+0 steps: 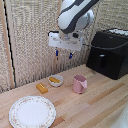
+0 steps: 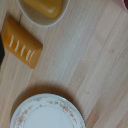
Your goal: Please go towards the air fryer and gently seize its handle using your gripper. Slowly reveal the interior of the air fryer by pulling the handle outward. Head to the bowl filled with hot dogs and firmly but gently grasp it. Carefully place it inside the now-open air fryer.
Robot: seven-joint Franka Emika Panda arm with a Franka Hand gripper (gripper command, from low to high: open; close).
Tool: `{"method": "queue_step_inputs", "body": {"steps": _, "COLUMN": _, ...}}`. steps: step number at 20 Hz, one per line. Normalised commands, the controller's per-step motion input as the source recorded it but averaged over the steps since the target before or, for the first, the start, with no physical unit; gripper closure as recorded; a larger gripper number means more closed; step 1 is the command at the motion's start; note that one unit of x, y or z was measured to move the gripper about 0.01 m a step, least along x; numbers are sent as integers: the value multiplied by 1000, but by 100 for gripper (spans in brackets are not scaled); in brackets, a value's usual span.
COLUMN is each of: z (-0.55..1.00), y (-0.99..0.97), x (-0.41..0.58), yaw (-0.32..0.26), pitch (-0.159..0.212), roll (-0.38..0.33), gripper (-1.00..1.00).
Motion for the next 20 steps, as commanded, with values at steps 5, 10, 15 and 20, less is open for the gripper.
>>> {"method": "queue_step_inputs", "body": {"steps": 5, "z": -61, "y": 0, "x": 0, "yaw": -15, "pitch": -64, "roll": -375, "gripper": -100}}
{"method": "queue_step_inputs", "body": {"steps": 10, "z": -80, "y": 0, "x": -16, "yaw": 78, "pitch": -72, "roll": -375, "gripper": -100}}
{"method": "queue_step_inputs", "body": {"steps": 15, "z": -69, "y": -24, "x": -39, "yaw": 104, "pitch": -99, "roll": -375, "gripper": -100}}
{"method": "queue_step_inputs", "body": {"steps": 20, "z": -93, "y": -148, "x": -178, "yaw": 39, "pitch": -150, "roll": -375, "gripper": -100}}
